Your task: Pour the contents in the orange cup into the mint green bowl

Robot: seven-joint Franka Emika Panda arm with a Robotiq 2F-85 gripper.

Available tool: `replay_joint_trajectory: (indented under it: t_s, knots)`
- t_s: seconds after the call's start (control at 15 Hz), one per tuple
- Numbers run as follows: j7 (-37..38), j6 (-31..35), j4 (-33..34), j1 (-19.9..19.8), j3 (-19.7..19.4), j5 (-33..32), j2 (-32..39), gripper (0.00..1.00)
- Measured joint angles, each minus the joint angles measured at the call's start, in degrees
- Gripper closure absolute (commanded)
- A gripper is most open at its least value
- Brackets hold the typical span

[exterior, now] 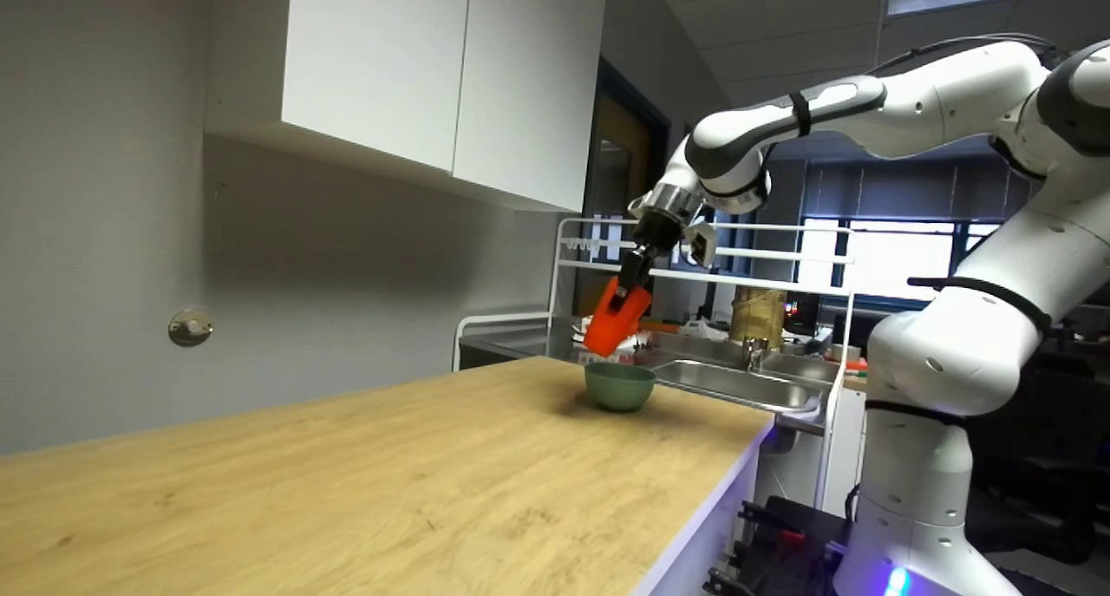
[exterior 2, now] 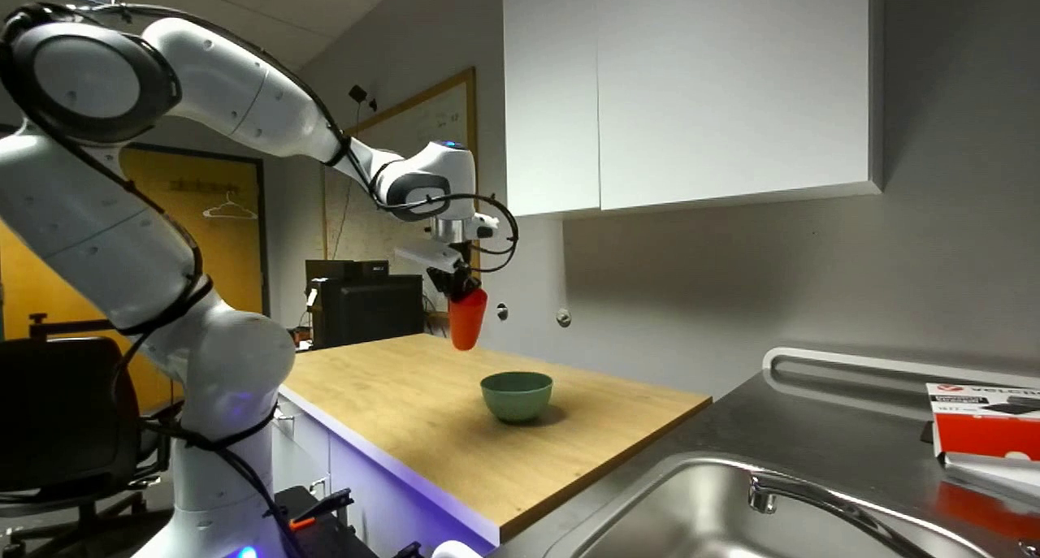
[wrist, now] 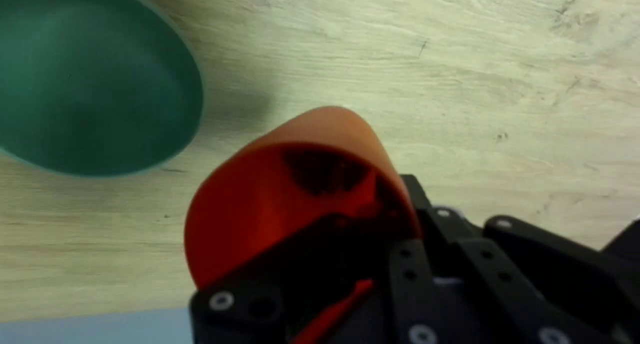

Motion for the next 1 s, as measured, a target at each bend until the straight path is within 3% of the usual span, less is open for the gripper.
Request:
replay_joint_trajectory:
  t_s: [0.27,0.47,0.73,1.0]
  knots:
    - [-15.9,-1.0,0.0,1.0,-11.0,10.7,0.7,0.98]
    - [-26.7,-5.2,0.8,2.0,-16.4,20.2,3.7,0.98]
    - [-38.0,-16.1,3.6,0.3,-18.7,32.9,11.5,0.98]
    - [-45.4,-30.2,7.6,-5.9,-18.1,41.9,21.4,0.98]
